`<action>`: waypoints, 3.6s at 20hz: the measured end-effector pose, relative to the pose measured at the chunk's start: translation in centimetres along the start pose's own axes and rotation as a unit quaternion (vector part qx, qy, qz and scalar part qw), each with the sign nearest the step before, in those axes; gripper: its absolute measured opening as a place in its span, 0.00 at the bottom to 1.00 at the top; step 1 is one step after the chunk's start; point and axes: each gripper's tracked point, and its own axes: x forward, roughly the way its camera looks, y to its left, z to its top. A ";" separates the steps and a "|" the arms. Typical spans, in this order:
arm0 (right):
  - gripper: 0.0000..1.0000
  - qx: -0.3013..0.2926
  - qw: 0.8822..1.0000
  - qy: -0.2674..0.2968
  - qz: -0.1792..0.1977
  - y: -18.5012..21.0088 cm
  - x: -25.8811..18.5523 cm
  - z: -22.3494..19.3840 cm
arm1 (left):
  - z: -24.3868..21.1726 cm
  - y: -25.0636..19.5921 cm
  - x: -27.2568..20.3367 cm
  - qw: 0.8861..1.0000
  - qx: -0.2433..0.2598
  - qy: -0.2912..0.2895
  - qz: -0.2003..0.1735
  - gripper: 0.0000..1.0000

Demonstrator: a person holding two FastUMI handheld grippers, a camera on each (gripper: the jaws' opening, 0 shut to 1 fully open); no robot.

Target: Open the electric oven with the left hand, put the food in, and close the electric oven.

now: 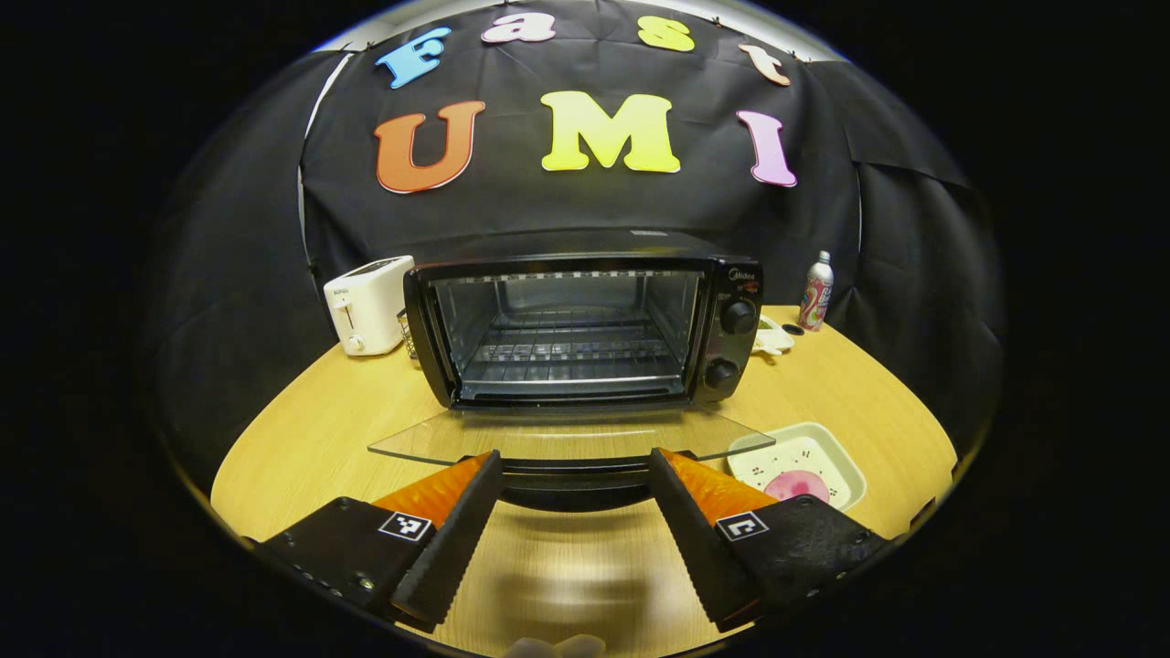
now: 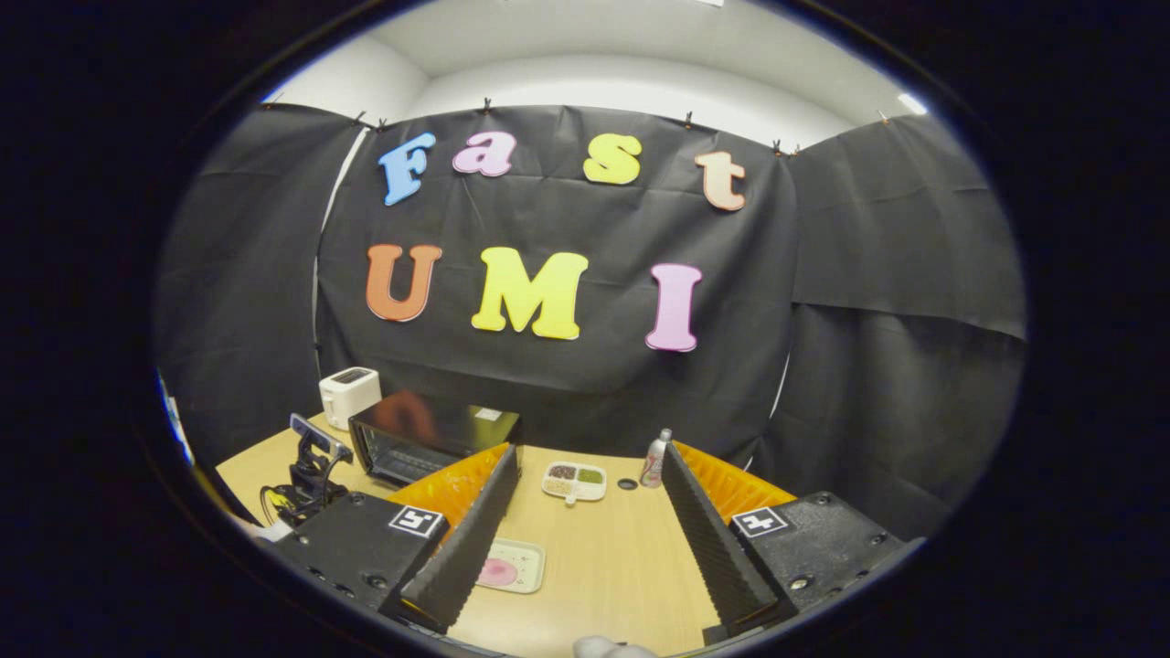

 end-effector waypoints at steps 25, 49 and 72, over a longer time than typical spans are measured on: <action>1.00 -0.010 0.999 0.045 -0.012 -0.9 2.0 -4.4 | -2.3 1.7 -0.8 0.999 -0.025 0.024 0.006 0.97; 0.59 0.150 0.870 0.453 0.124 5.5 16.7 -36.1 | 14.9 0.0 -19.6 0.984 -0.016 -0.162 0.076 0.96; 0.04 0.151 0.791 0.588 0.075 5.9 19.6 -38.4 | 12.9 3.1 -17.9 0.983 -0.052 -0.153 0.088 0.96</action>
